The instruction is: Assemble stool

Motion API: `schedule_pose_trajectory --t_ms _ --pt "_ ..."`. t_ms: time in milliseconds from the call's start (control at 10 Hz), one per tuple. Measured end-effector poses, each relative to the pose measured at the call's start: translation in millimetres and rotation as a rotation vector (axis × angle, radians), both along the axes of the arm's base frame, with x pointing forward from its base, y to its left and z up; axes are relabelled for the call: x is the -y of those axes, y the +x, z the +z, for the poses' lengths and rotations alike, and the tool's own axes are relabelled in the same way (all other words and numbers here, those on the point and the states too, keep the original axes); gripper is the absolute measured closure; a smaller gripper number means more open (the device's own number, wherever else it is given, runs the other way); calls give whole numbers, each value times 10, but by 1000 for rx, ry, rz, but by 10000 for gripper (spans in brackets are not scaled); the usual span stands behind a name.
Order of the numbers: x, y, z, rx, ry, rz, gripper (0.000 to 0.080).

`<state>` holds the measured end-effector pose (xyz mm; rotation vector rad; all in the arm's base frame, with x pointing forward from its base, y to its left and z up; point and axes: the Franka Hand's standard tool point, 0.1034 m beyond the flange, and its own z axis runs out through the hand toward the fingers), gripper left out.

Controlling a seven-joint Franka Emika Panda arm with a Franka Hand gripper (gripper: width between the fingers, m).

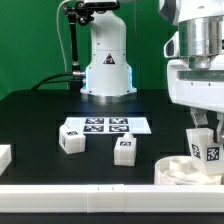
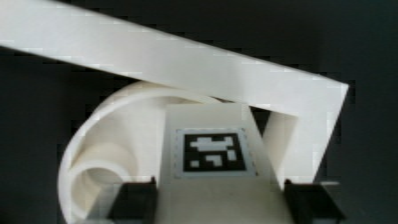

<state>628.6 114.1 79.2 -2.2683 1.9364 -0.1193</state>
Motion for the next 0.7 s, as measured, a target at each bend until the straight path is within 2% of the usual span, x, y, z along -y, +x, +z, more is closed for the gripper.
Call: schedule_pose_trajectory --t_ms 500,700 --pt "12 16 -11 -18 204 -591 459" --pt "2 25 -12 -31 260 -768 459"
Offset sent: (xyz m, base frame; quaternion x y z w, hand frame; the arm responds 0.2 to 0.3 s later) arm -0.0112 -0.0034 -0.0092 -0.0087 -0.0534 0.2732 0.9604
